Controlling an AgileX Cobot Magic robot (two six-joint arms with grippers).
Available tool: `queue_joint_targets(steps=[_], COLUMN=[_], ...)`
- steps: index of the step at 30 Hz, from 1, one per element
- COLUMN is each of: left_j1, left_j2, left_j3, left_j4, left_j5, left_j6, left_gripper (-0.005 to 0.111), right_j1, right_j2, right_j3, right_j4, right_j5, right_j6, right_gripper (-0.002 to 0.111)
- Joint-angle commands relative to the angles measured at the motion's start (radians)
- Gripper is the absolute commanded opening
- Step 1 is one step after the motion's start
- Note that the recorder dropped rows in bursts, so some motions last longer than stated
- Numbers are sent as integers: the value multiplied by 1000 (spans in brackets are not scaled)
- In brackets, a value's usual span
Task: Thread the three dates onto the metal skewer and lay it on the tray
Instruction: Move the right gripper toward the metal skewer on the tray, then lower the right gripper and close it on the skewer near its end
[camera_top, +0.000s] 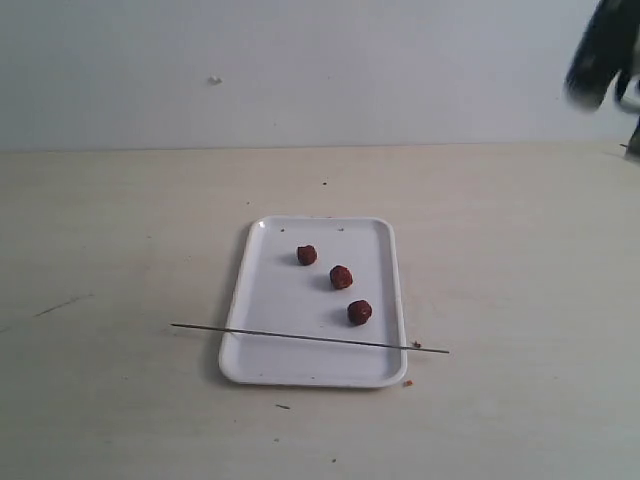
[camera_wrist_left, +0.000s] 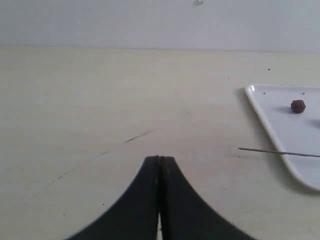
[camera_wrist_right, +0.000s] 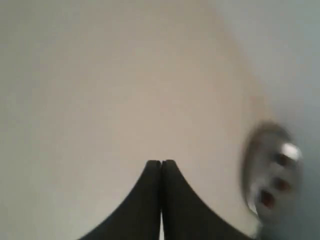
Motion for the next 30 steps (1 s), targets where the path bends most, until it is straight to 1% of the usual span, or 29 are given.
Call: queue_joint_targets(steps=[1,2,5,8,13,15,19,23,30], left_j1=[3,3,3,3,3,3,3,-1,-3], left_j2=[-7,-7,-7,-7,-7,-7,-7,-7,-7], left_j3=[-3,-3,-3,-3,-3,-3,-3,-3,-3], left_j4=[-3,-3,-3,-3,-3,-3,-3,-3,-3], left_j5=[-5,-5,-5,-5,-5,-5,-5,-5,-5], left_j6=[-1,-1,-1,-1,-1,-1,-1,-1,-1], left_gripper=[0,0,0,0,0,0,0,0,0], right_j1=[126,160,266,362,469,487,490,487,487], right_j2=[109,135,213,280,385,421,471,500,528], right_j3=[-14,-24,-53,-75,-98,-98,-98,-98,-98], right_j4=[317,354,364,366,373,373,357,275,269], right_j5=[156,159,163,166,151,121,64,23,-64], right_j6=[-308,-306,-262,-245,-238,-241,-236,-203,-203], right_gripper=[0,0,0,6,31,34,32,31,31])
